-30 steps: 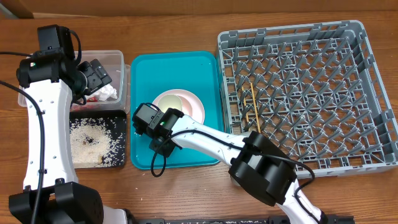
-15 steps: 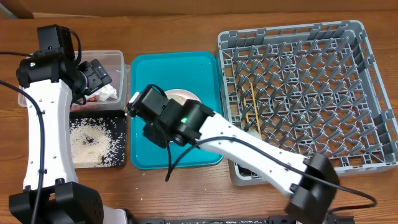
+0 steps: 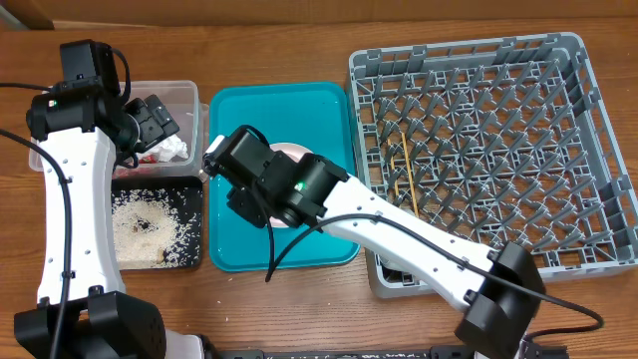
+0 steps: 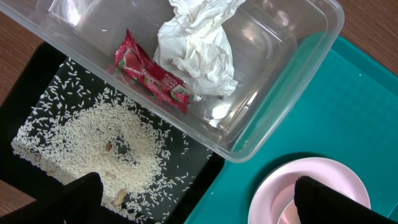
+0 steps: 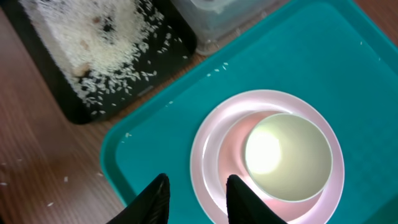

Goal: Sort waste into correct bins and load items into the dishwasher
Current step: 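Close the right gripper on the white cup rim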

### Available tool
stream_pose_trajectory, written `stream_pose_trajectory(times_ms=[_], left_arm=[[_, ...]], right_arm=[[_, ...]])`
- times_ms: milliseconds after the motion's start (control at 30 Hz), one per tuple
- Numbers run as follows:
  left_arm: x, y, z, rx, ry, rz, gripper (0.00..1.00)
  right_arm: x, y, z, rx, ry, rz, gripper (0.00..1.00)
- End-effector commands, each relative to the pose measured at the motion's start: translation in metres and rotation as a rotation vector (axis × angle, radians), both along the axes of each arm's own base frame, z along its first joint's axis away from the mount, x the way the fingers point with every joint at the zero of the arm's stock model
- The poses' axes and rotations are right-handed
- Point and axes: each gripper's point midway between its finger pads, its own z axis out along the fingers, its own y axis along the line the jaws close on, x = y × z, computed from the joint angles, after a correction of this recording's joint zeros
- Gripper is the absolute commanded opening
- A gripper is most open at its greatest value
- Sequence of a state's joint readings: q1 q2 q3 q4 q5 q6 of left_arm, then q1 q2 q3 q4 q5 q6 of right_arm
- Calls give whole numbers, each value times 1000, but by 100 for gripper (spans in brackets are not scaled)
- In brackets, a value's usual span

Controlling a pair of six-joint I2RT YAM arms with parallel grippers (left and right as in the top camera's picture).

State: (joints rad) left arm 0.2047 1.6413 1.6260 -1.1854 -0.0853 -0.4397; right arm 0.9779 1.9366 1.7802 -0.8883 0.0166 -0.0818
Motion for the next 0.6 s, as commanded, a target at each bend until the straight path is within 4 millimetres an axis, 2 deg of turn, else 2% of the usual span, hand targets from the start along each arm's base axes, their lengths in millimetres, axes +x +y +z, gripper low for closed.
stream_pose_trajectory(times_ms=[0,133,233,567], left_arm=[[5,-1,7,-5,-23,9,100],[5,0,7,-5,-23,9,100],[5,-1,7,-5,-23,9,100],[5,-1,7,-5,-23,9,100]], right_arm=[[20,-3,-14,-17,-2,-47,32],[29,-3,-30,-30,7,-60,31],[33,-3,-37,-37,12,-67,24],[38,2,-65,-60,28,-68,24]])
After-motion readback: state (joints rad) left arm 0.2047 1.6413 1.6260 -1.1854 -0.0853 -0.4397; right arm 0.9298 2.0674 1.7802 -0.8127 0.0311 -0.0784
